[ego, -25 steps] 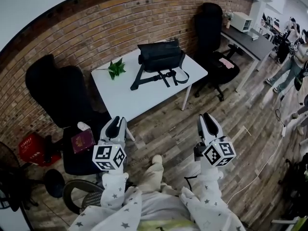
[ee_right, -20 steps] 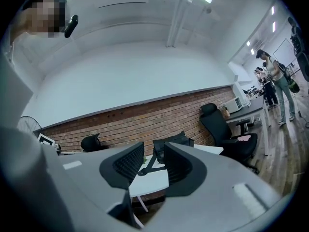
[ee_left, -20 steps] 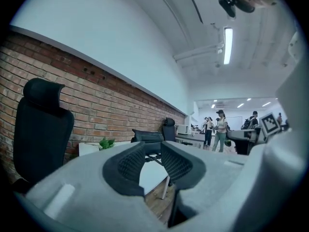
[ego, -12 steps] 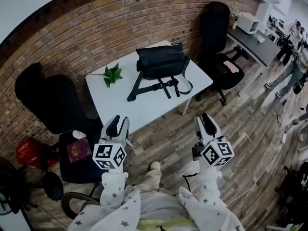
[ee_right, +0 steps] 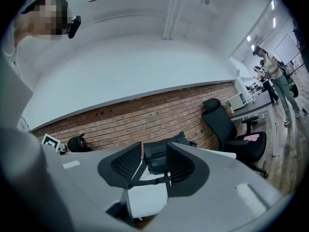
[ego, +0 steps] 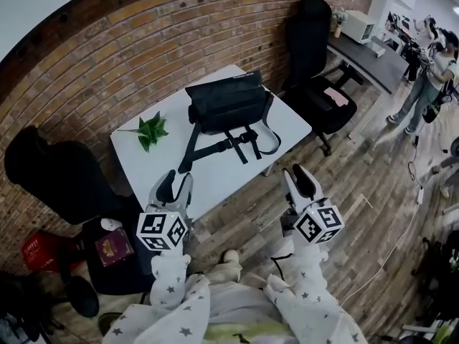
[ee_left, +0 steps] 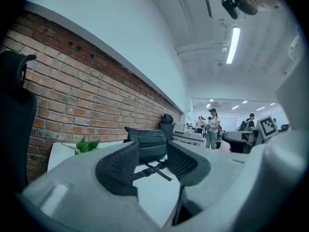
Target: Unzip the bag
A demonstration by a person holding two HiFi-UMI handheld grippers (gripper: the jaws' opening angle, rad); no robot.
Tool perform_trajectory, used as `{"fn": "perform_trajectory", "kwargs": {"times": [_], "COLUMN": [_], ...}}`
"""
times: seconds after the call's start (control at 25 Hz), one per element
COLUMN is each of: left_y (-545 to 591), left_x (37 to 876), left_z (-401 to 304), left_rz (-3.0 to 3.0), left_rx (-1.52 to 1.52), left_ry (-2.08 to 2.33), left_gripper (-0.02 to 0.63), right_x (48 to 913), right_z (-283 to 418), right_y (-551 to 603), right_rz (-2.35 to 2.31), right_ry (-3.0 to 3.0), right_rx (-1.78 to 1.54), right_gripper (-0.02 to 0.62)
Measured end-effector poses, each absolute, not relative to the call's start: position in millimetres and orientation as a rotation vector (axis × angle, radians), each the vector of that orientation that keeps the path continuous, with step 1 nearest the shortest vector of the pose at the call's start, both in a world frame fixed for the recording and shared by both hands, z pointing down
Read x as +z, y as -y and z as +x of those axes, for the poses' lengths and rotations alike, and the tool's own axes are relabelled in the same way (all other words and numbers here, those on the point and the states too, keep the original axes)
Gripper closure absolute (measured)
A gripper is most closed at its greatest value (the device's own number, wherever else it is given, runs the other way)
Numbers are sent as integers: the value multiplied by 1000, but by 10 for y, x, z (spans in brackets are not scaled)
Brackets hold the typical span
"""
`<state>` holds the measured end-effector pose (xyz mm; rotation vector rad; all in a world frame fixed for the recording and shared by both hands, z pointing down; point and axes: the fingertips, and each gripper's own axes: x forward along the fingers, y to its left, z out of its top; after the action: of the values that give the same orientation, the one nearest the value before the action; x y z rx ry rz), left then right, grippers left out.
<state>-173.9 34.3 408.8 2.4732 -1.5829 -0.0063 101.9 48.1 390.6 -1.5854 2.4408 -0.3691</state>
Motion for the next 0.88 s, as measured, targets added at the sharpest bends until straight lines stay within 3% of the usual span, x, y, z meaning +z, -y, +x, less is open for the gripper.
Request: {"fn": "perform_trajectory", "kwargs": {"times": [0.32, 0.88], "left_y": [1, 610], "left_x": [4171, 4323], "left_z": [-1726, -1918], "left_rz": [2471, 2360], "left_rx": [8, 13], "left_ry": [1535, 1630], "left_gripper": [396, 396], "right_x": [4014, 4168], "right_z": [878, 607], "right_y": [-171, 709], "right_rz": [-1581, -1445], "right_ry": [-2468, -2569], "right_rx": [-412, -480], "right_gripper": [443, 451]}}
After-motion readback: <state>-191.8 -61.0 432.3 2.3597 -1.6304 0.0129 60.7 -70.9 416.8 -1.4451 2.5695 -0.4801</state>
